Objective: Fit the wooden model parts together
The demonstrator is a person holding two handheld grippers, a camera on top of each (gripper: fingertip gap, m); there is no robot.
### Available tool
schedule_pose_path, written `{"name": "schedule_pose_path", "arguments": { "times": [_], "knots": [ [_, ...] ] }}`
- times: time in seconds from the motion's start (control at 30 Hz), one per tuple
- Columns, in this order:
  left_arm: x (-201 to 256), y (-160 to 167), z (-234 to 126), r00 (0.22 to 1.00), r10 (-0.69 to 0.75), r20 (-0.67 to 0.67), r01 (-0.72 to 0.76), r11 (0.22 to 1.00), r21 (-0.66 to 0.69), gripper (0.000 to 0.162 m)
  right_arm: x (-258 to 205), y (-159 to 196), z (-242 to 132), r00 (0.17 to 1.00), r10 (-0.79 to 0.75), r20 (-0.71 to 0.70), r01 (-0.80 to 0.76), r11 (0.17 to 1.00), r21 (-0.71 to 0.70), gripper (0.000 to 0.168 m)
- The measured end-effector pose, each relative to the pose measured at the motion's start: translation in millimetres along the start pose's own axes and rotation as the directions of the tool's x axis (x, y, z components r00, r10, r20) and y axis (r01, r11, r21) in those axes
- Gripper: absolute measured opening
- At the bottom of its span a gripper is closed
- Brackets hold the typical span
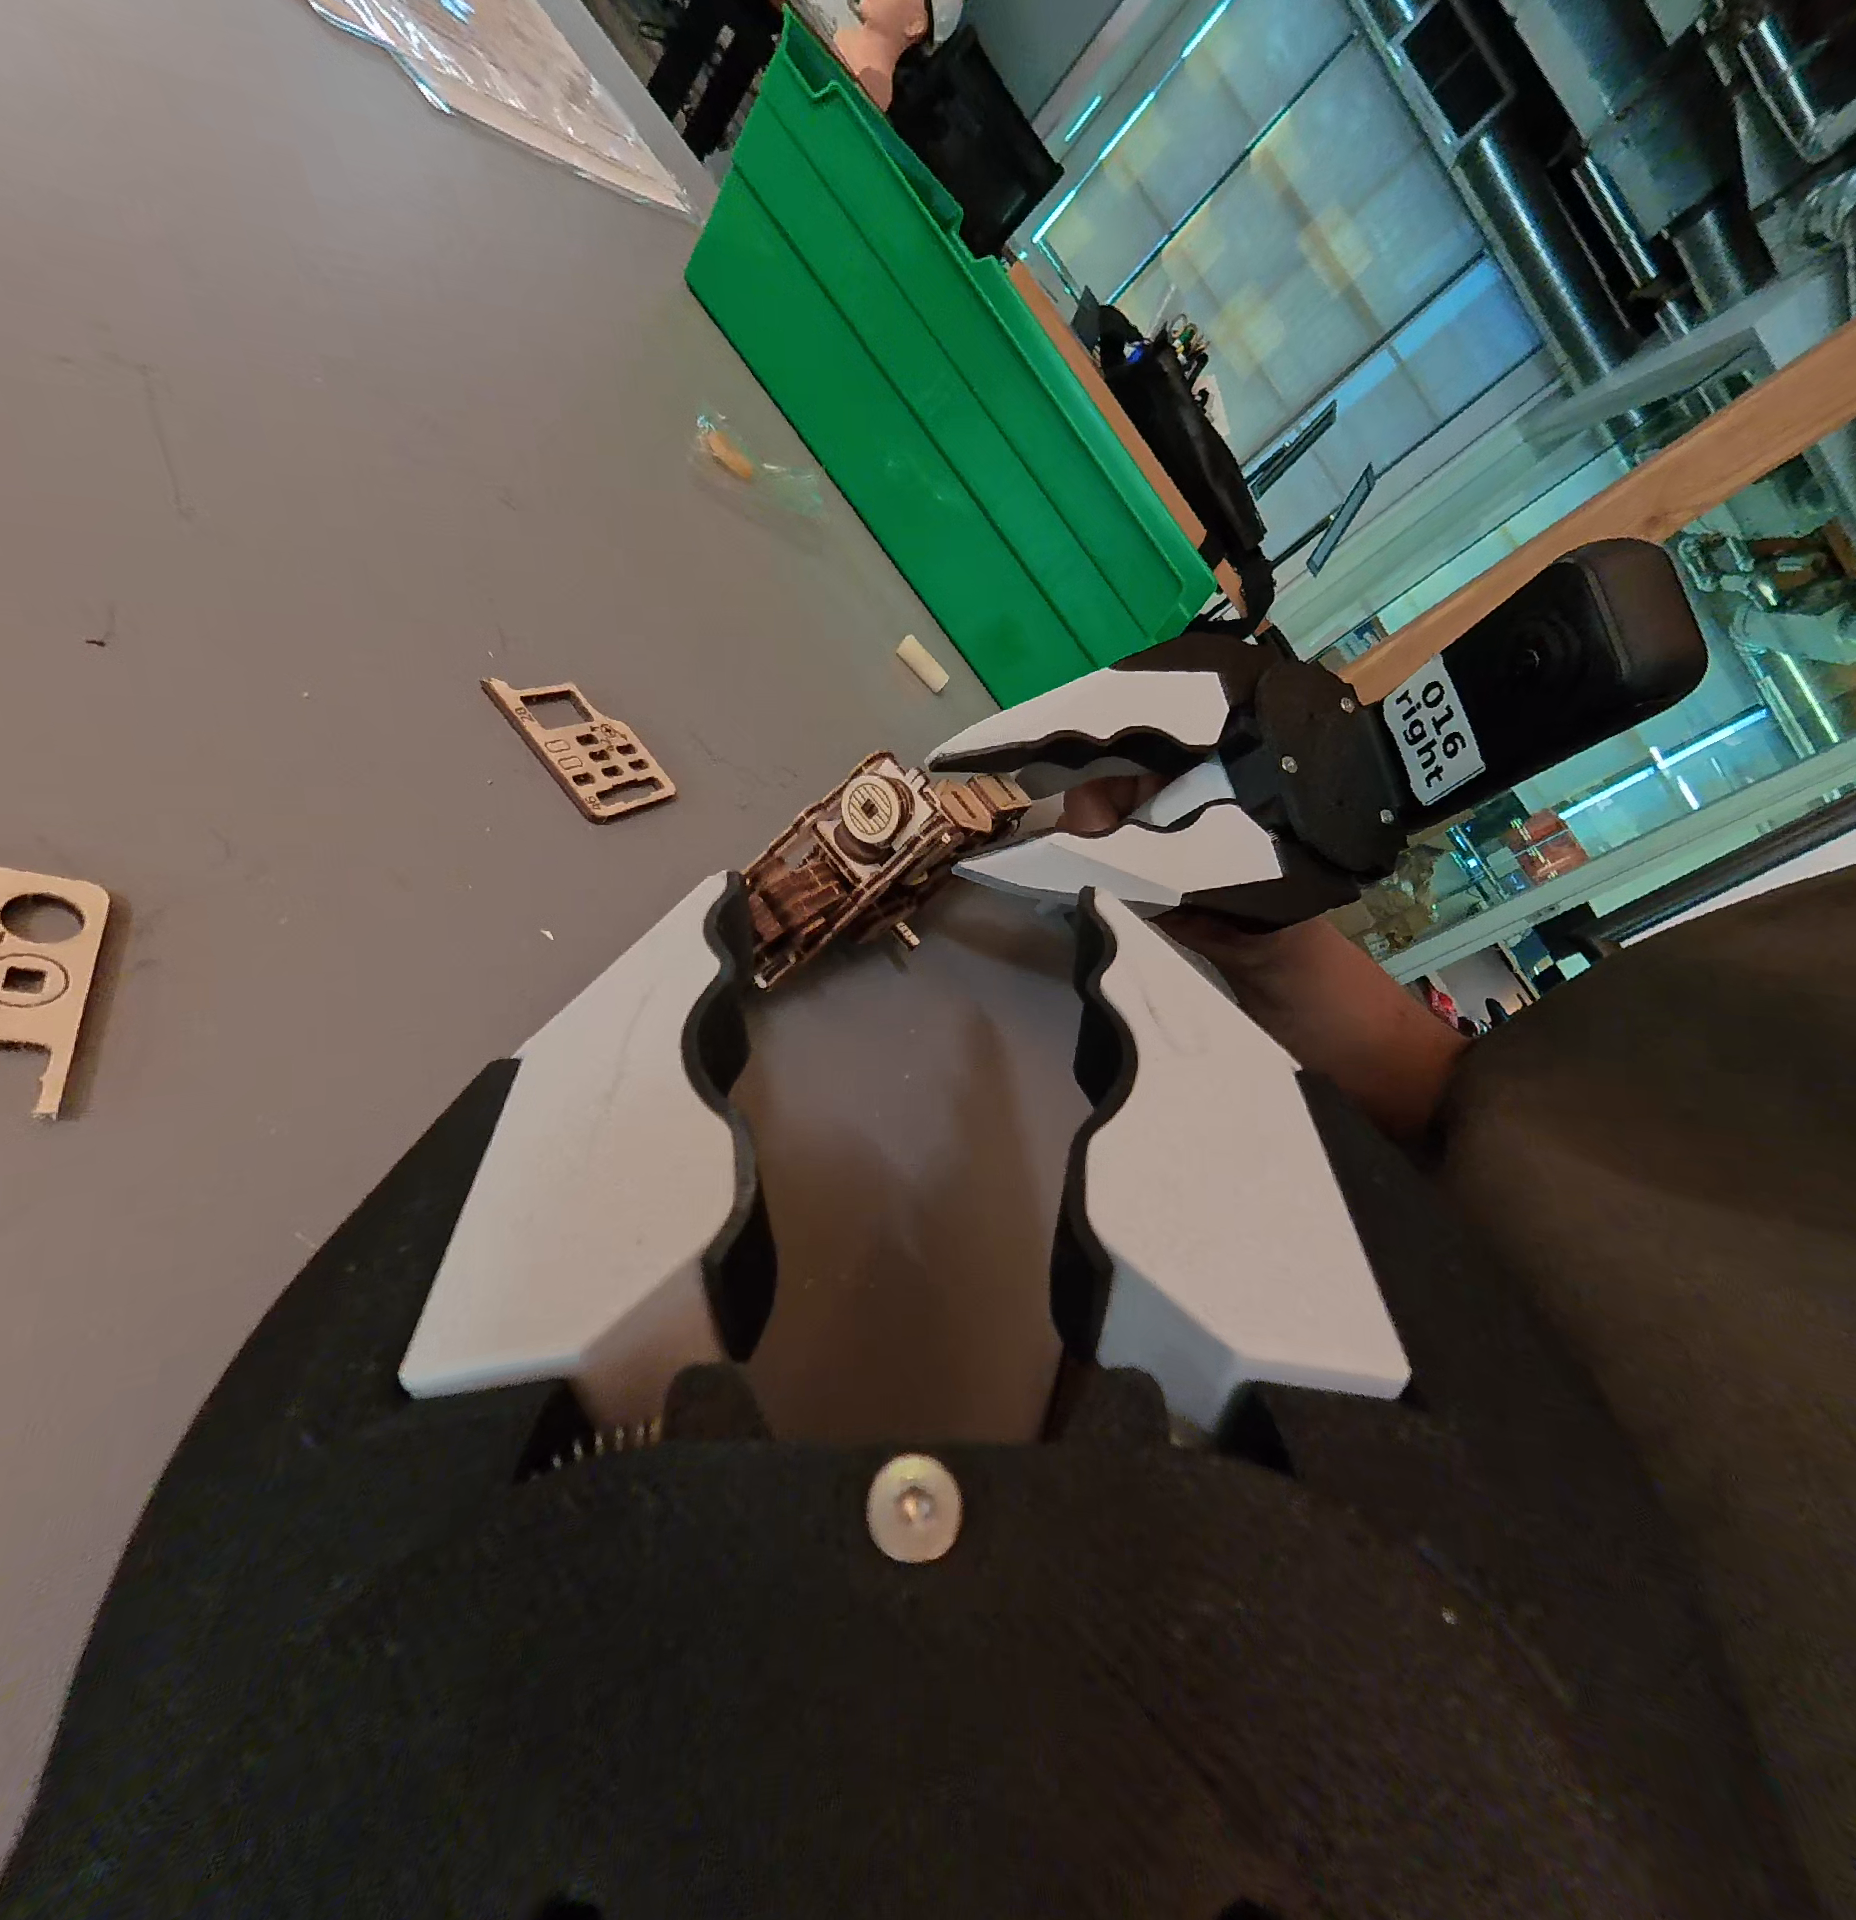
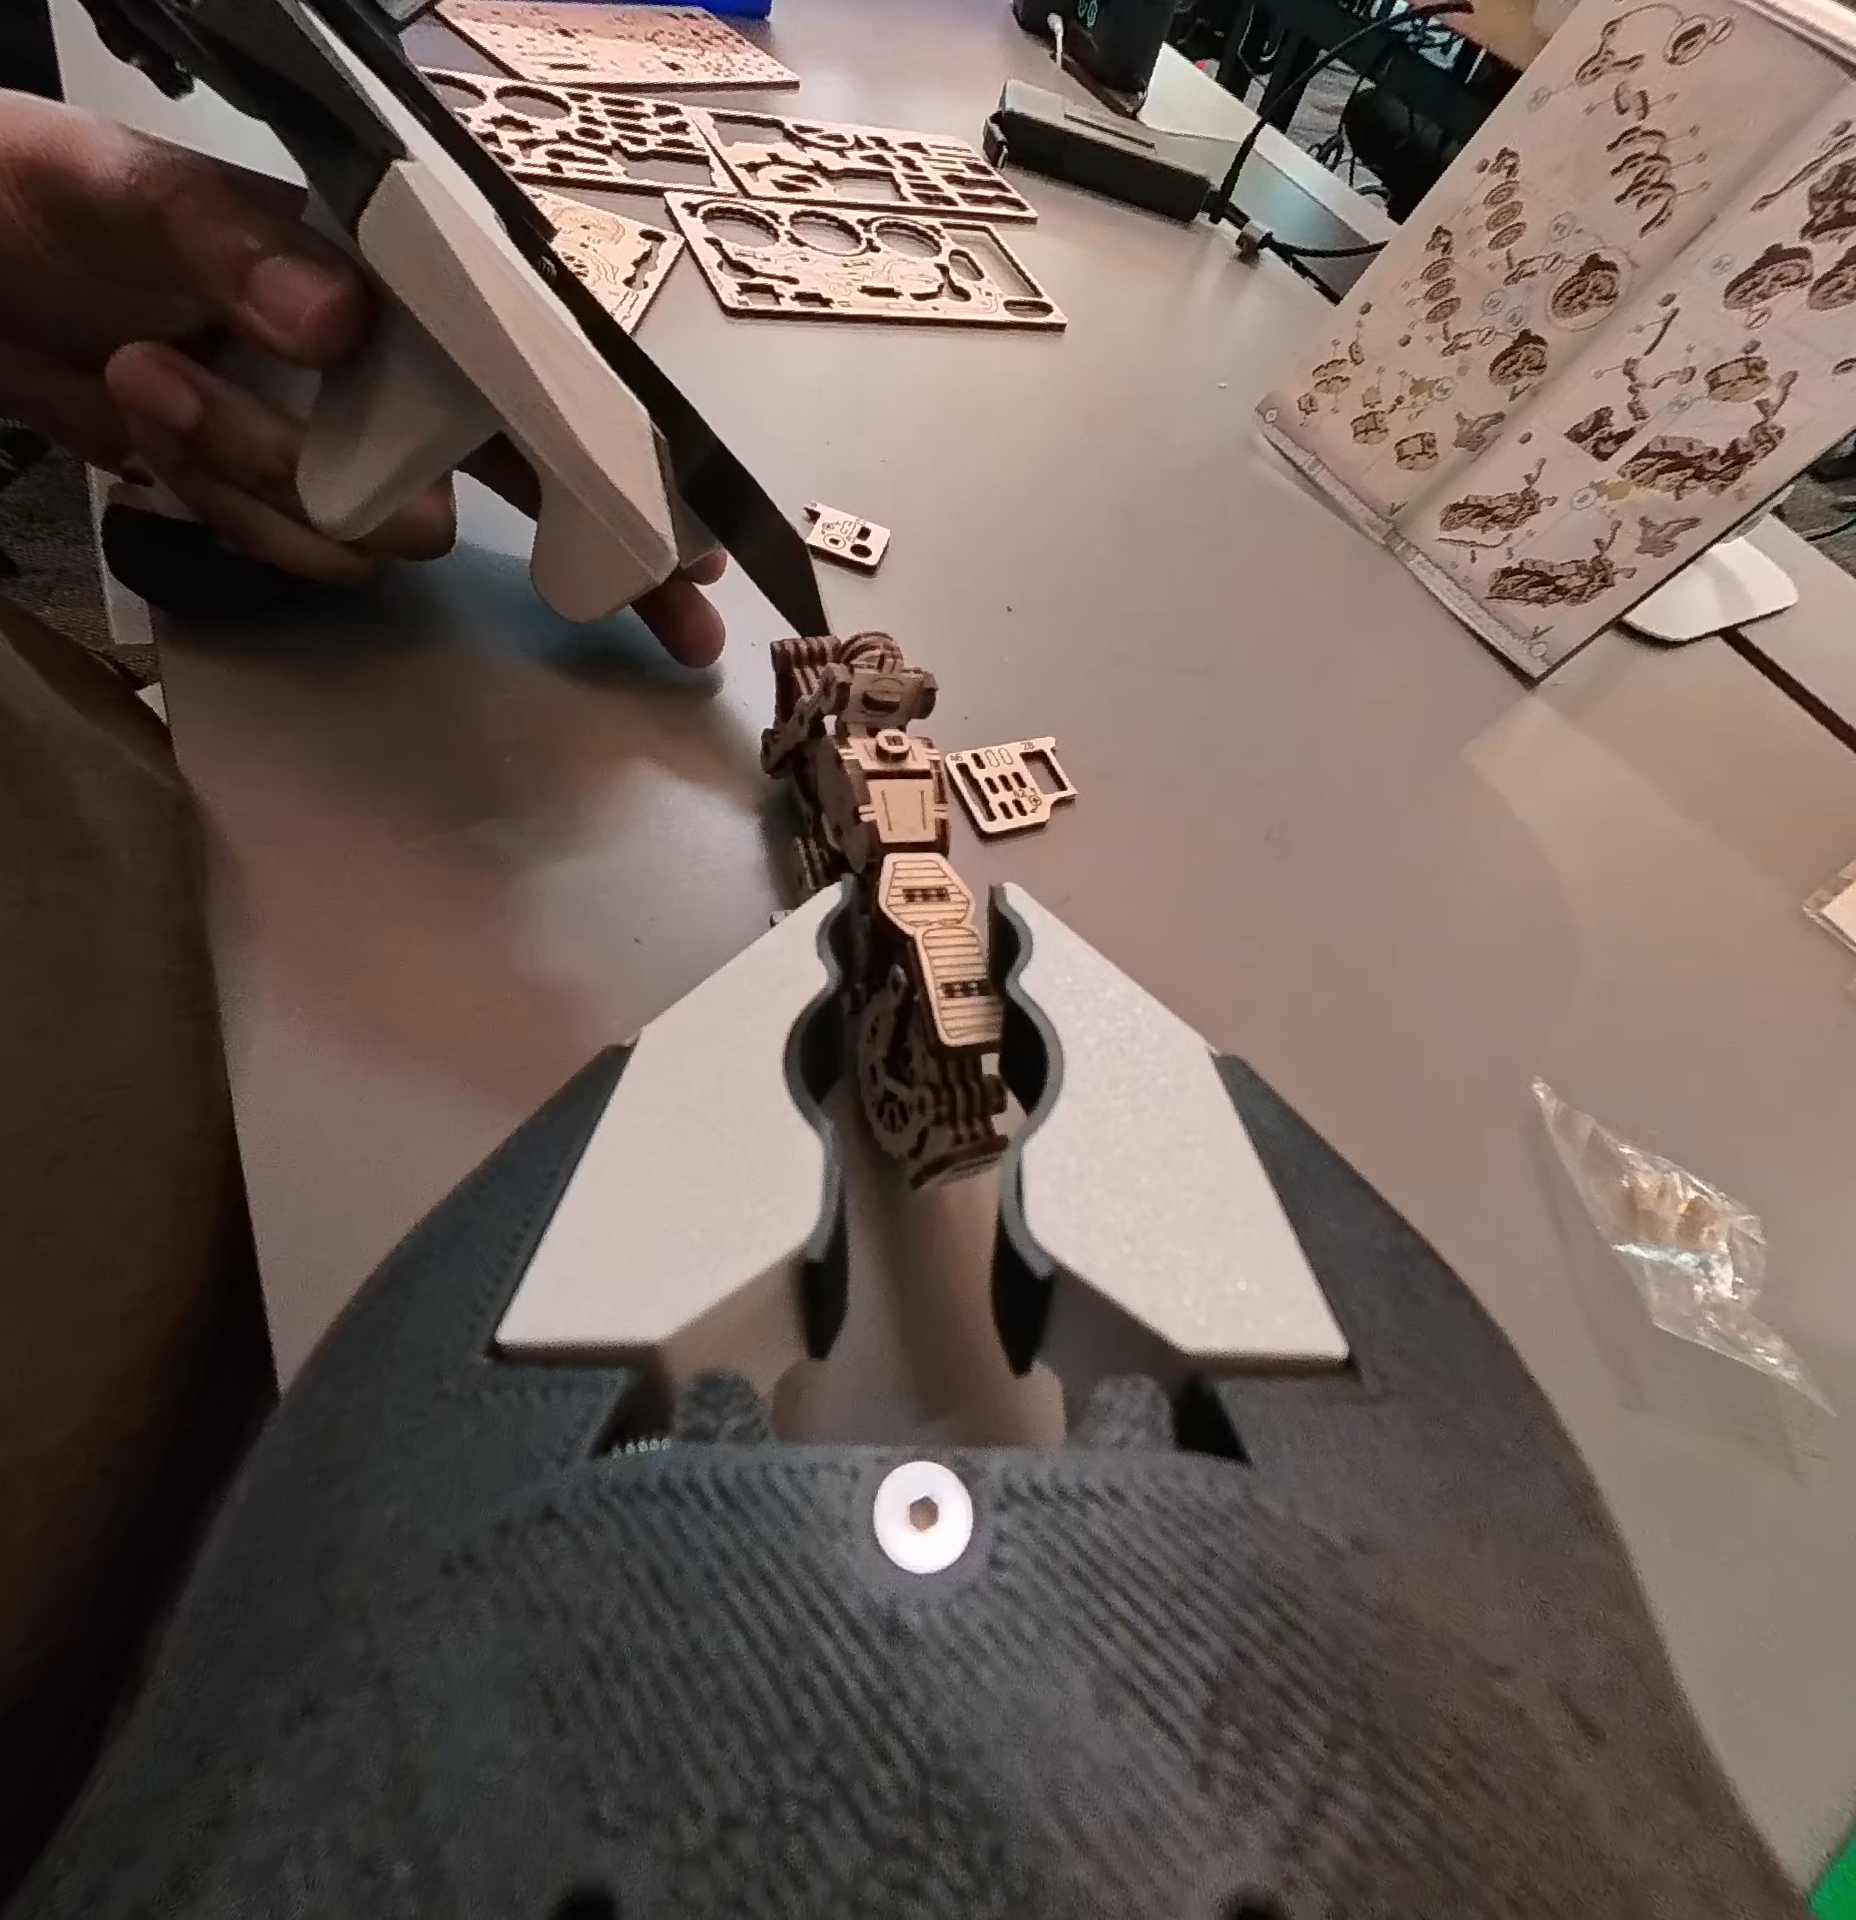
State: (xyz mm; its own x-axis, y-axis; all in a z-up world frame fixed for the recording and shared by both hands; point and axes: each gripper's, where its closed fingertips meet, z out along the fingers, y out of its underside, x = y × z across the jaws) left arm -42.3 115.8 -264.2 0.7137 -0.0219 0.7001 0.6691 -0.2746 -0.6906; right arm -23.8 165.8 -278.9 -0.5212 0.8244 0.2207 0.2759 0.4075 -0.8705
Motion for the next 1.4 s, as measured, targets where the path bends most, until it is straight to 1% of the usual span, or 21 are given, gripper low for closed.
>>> {"name": "schedule_pose_path", "arguments": {
  "times": [0.17, 0.6, 0.87, 1.13, 1.4],
  "knots": [
    [-1.1, 0.0, 0.0, 1.000, -0.001, 0.009, 0.001, 1.000, 0.001, 0.058, 0.7, -0.1, -0.2, 1.000, -0.002, -0.006, 0.002, 1.000, 0.002, 0.023],
    [-1.5, -0.2, -0.1, 1.000, -0.008, 0.006, 0.008, 1.000, 0.001, 0.057, -5.2, -1.4, -1.2, 1.000, -0.004, 0.025, 0.003, 1.000, 0.009, 0.026],
    [0.2, 2.1, 1.3, 1.000, -0.016, -0.008, 0.016, 1.000, -0.013, 0.054, -11.3, -4.3, -3.7, 0.997, 0.010, 0.073, -0.012, 0.999, 0.030, 0.028],
    [-1.4, 1.6, 1.4, 0.999, -0.043, -0.017, 0.043, 0.999, -0.012, 0.053, -8.7, -5.6, -5.0, 0.994, 0.052, 0.092, -0.056, 0.998, 0.041, 0.031],
    [-2.3, 1.5, 1.5, 0.999, -0.049, -0.015, 0.049, 0.999, -0.013, 0.054, -9.5, -4.1, -3.6, 0.994, 0.048, 0.093, -0.051, 0.998, 0.029, 0.031]
  ]
}}
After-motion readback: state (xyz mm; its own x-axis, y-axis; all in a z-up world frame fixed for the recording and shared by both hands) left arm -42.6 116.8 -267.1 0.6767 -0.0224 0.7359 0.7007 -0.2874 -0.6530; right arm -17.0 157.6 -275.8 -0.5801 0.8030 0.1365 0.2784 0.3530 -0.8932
